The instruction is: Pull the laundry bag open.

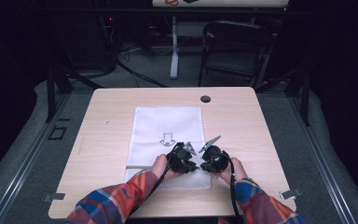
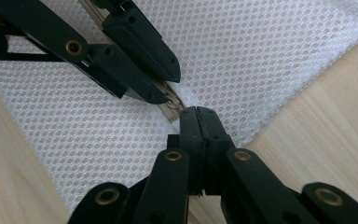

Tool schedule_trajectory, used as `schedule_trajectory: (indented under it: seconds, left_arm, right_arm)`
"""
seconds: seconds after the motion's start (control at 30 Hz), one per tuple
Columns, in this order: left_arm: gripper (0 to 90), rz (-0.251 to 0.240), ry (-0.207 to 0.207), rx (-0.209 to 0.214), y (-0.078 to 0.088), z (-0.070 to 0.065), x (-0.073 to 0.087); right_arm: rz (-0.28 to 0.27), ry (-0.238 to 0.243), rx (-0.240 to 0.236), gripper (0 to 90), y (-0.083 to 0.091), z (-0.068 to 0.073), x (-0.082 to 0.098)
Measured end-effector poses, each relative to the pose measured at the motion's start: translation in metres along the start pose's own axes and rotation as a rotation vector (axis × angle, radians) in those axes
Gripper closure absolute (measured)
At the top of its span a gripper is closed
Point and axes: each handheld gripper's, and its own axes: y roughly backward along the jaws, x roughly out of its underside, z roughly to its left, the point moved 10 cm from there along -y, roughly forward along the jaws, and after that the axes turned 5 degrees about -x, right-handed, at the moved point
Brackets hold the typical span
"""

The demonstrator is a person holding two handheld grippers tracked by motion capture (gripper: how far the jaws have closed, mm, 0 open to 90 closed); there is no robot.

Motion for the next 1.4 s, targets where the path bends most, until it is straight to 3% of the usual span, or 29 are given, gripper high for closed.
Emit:
schedule_trajectory:
  seconds: [0.13,1.4]
  left_arm:
    - [81.1,0.002,0.001,0.0,0.001,0.0,0.0]
    - [81.2,0.008,0.026,0.02,0.011,0.007,0.008]
  right_arm:
    - [0.005,-0.015,-0.019,90.0,0.0,-0.001,0.0]
    - [0.019,0.002,-0.003,90.0,0.001,-0.001,0.001]
